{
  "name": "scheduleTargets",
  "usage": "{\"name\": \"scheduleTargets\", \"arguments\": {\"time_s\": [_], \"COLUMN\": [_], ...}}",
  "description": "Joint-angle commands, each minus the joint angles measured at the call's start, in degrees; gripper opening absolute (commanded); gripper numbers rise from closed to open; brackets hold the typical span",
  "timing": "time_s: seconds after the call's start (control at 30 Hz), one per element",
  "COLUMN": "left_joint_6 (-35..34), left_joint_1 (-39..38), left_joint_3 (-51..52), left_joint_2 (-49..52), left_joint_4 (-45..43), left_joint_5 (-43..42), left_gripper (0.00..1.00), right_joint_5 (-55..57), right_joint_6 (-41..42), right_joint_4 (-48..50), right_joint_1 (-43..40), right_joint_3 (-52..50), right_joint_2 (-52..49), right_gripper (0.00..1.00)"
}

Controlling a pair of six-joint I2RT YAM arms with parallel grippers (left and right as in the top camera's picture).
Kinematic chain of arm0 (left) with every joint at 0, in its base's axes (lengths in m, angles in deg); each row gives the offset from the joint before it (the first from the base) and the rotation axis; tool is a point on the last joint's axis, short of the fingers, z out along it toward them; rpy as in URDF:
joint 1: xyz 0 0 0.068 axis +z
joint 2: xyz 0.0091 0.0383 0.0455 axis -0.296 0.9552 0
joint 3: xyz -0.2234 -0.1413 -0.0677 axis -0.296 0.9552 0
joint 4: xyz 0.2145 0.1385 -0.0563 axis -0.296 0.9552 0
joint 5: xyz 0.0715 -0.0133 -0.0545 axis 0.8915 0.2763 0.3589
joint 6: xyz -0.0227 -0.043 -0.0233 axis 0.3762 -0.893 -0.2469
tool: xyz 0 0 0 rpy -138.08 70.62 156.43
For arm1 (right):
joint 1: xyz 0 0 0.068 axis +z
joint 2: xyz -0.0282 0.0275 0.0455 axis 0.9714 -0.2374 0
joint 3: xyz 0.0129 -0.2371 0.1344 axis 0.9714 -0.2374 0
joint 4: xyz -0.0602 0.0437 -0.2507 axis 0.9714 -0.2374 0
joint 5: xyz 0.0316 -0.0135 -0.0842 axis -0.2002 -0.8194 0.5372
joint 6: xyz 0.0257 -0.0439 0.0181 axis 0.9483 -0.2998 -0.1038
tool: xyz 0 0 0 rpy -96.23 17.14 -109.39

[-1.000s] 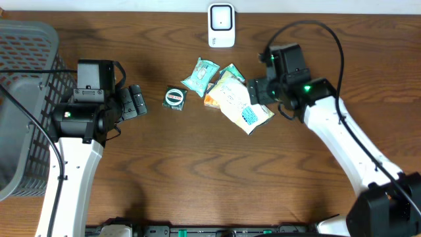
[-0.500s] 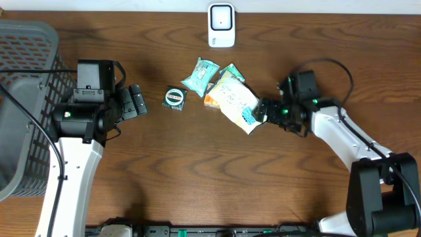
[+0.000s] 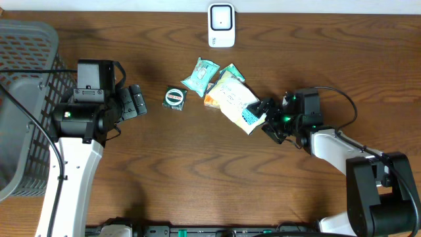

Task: Scan the item barcode

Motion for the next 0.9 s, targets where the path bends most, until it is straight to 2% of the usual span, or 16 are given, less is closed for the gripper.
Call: {"name": "scheduleTargets", "arguments": {"time_s": [0.0,0.1,0.13,0.17,0.2,0.23,0.27,0.3,0.4,0.47,0.5,0.53,0.6,0.63,0.77,0.87], "left_joint_6": [0.31,0.31,0.31,0.31,0.31,0.31,0.31,0.31,0.31,0.31,0.31,0.31,0.31,0.31,0.31,0.31], "left_joint_1": [0.22,0.22,0.22,0.22,0.22,0.22,0.22,0.22,0.22,0.22,0.22,0.22,0.22,0.22,0.22,0.22], "left_joint_3": [-0.31,-0.31,-0.28,-0.28,-0.28,-0.28,-0.28,-0.28,-0.31,-0.31,-0.28,-0.31,-0.31,-0.28,-0.28,-0.28], "left_joint_2": [-0.24,-0.24,-0.24,-0.24,-0.24,-0.24,-0.24,-0.24,-0.24,-0.24,-0.24,-0.24,-0.24,-0.24,-0.24,-0.24], "left_joint_4": [0.2,0.2,0.2,0.2,0.2,0.2,0.2,0.2,0.2,0.2,0.2,0.2,0.2,0.2,0.2,0.2], "left_joint_5": [0.76,0.76,0.76,0.76,0.76,0.76,0.76,0.76,0.76,0.76,0.76,0.76,0.76,0.76,0.74,0.74], "left_gripper": [0.98,0.98,0.98,0.98,0.98,0.98,0.98,0.98,0.98,0.97,0.98,0.98,0.98,0.98,0.98,0.98], "right_joint_5": [4.52,7.98,8.96,9.99,9.94,9.94,9.62,9.09,8.63,8.66,8.66,8.7,8.72,8.66,3.85,0.55], "right_joint_6": [5.97,6.03,6.03,6.03,6.03,6.03,6.03,6.05,6.16,6.47,6.47,6.38,4.26,2.54,-8.0,-12.37], "right_joint_4": [0.98,2.58,2.78,3.76,4.61,5.18,5.95,6.67,9.07,10.47,11.1,11.82,12.85,13.44,19.37,24.06], "right_joint_1": [0.87,1.2,1.18,1.18,1.18,1.25,1.29,1.42,2.58,3.39,3.63,3.78,3.72,3.56,2.36,0.59], "right_joint_3": [-1.81,-1.81,-1.81,-1.81,-1.81,-1.81,-1.81,-1.81,-1.81,-1.81,-1.81,-1.81,-1.79,-1.81,-1.79,-1.79], "right_joint_2": [-0.59,-0.61,-0.63,-0.85,-0.98,-1.14,-1.36,-1.6,-2.93,-4.07,-4.7,-5.33,-6.01,-6.05,-5.49,-3.08], "right_gripper": [0.95,0.8,0.71,0.51,0.51,0.57,0.7,0.75,0.75,0.71,0.64,0.5,0.13,0.01,0.01,0.01]}}
